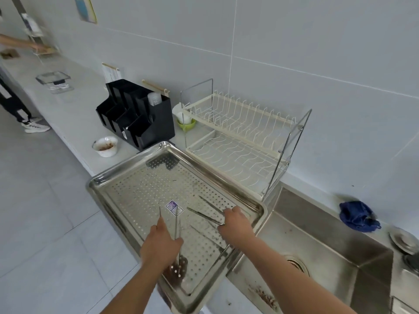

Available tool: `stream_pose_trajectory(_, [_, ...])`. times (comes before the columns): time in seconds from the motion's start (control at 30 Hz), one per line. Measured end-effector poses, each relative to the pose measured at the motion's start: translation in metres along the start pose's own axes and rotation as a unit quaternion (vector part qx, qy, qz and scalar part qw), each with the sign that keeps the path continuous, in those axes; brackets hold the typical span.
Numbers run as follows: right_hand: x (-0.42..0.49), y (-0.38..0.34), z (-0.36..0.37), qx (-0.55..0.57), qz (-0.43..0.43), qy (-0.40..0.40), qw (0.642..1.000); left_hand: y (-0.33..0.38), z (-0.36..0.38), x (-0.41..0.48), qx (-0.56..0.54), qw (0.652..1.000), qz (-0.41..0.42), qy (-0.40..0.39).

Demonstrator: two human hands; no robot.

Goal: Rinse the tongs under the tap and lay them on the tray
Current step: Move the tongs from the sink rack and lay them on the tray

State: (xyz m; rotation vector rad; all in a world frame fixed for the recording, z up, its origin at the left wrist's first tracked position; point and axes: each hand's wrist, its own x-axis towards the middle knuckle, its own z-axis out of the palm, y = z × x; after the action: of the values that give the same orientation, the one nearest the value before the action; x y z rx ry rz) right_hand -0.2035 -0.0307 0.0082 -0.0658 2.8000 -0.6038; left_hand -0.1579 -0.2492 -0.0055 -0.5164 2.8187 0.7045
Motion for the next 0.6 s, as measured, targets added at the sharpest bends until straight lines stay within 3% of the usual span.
stream_pose_trajectory(0.27, [0.026, -0.018, 0.031, -0.005, 0.052, 0.042, 0.998, -0.003, 0.018, 0.033, 0.036, 0.997, 0.052, -0.033])
stream_pose_trajectory(0.6, [0.029, -0.027, 0.047, -0.046, 0.116, 0.034, 0.992, -0.012, 0.028, 0.044, 0.104, 0.988, 0.103, -0.054])
